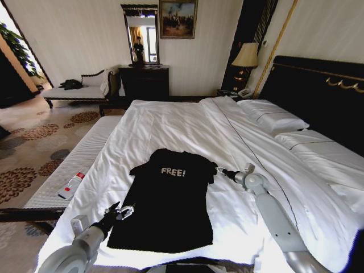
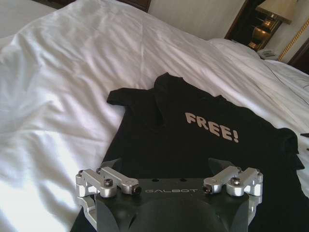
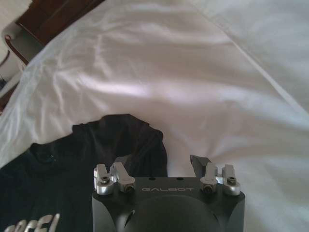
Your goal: Fold the clothes on the bed.
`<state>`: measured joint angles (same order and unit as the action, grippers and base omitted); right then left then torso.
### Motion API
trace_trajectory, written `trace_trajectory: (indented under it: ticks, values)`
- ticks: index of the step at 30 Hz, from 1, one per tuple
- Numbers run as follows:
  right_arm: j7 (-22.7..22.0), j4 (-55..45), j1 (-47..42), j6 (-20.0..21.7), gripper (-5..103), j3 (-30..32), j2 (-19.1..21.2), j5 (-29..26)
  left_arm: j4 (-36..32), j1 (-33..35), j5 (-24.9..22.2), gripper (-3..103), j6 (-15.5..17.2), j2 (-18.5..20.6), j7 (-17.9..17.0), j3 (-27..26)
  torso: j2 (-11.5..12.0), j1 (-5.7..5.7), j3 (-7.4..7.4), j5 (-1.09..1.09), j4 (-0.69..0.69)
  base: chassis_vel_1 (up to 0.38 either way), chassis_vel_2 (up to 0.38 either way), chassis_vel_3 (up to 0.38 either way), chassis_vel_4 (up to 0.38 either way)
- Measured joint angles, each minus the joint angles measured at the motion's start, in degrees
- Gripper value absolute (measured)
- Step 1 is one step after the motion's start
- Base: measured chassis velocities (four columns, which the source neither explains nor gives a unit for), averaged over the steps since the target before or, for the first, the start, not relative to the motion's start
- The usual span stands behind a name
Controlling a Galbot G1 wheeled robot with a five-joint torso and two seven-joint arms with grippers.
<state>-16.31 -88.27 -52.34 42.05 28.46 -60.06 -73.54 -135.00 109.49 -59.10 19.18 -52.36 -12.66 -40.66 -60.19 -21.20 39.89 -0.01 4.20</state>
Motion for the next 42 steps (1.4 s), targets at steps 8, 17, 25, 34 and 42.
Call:
trace_trajectory:
  ticks: [8, 17, 25, 34, 42]
  values:
    - [-1.3, -1.5, -2.0, 0.1, 69, 0.7, -1.2, -3.2, 0.2, -0.7, 0.0, 100, 0.0, 0.3, -0.3, 1.0, 0.0, 0.0, 0.0, 0.01, 0.0, 0.0, 0.0, 0.0, 0.0]
    - [-1.4, 1.7, -1.4, 0.1, 45, 0.3, -2.2, -3.6, 0.2, -0.5, 0.0, 100, 0.0, 0.4, -0.3, 0.5, 0.0, 0.0, 0.0, 0.01, 0.0, 0.0, 0.0, 0.0, 0.0]
    - [-1.3, 3.0, -0.4, 0.1, 35, -0.4, -2.2, -3.6, 0.3, -0.5, 0.0, 100, 0.0, 0.2, -0.3, 0.5, 0.0, 0.0, 0.0, 0.0, 0.0, 0.0, 0.0, 0.0, 0.0]
    - [-1.3, 4.0, 0.3, 0.1, 30, -1.0, -2.9, -3.5, 0.3, -0.5, -0.1, 100, 0.0, 0.2, -0.2, 0.3, 0.0, 0.0, 0.0, 0.0, 0.0, 0.0, 0.0, 0.0, 0.0]
    - [-1.4, 4.3, 0.3, 0.1, 4, -1.0, -2.7, -3.5, 0.3, -0.9, -0.1, 100, 0.0, 0.1, -0.2, 0.6, 0.0, 0.0, 0.0, 0.01, 0.0, 0.0, 0.0, 0.0, 0.0]
